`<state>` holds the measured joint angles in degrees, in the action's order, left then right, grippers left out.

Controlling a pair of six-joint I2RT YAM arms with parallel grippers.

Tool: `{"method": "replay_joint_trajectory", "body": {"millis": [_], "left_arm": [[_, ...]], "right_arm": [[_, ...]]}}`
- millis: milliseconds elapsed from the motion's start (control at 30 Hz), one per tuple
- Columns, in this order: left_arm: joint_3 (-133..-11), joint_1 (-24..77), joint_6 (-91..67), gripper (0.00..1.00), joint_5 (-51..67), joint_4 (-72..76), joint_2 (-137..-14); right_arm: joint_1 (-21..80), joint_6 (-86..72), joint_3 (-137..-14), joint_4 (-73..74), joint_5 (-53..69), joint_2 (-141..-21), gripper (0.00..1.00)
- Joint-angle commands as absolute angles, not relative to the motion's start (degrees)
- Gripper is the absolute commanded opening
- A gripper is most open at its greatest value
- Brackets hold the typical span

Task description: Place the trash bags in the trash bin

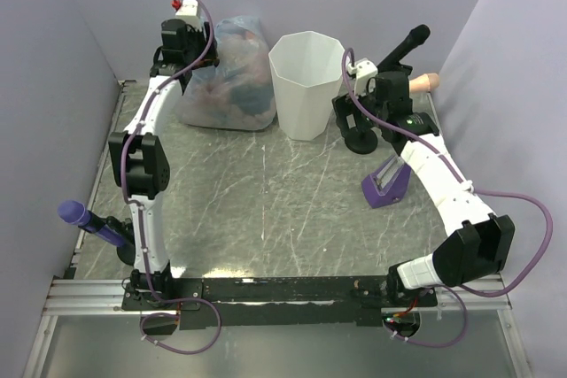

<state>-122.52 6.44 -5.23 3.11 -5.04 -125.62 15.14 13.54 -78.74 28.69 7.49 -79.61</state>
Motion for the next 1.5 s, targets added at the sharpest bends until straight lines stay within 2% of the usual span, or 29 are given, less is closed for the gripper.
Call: {"method": "replay_joint_trajectory", "body": {"millis": [0,133,600,667,800,967,1233,1300,1467], "left_arm": [[-125.3,6.5,-9.8,0.7,0.7,-1.6,-127.0],[-124.4,6.6,-9.4,0.7,-4.2,-0.4,-127.5],[-124.3,6.3,-6.6,0.61,-4.8,-0.5,-130.1],[-123.8,6.3,-6.2,0.62,-5.4,-0.4,-130.0],[-123.1,6.3,-5.3,0.75,-4.3,-0.6,-130.2],[-123.0,6.3,-5.0,0.73,-1.5,-1.5,-130.1],[-123.4,6.3,-4.3,0.61,0.8,-2.4,-129.8],[-123.5,6.3,-4.0,0.53,1.1,-2.5,-129.8],[-123.6,6.3,-3.6,0.22,1.3,-2.8,-129.6]], "right_arm": [[15.6,12.8,-77.9,28.7,10.3,-77.5,0.98],[15.6,13.3,-77.6,29.2,9.9,-77.7,0.98],[15.6,13.0,-81.6,30.1,10.8,-82.0,0.98],[15.6,12.9,-81.8,30.1,10.8,-82.3,0.98],[15.6,12.8,-82.0,30.8,12.8,-82.4,0.98],[15.6,12.0,-81.8,30.2,13.1,-82.7,0.98],[15.6,12.4,-80.9,30.1,12.6,-82.4,0.98],[15.6,12.4,-80.6,30.1,12.6,-82.4,0.98],[15.6,12.4,-80.5,30.0,12.3,-82.5,0.98]]}}
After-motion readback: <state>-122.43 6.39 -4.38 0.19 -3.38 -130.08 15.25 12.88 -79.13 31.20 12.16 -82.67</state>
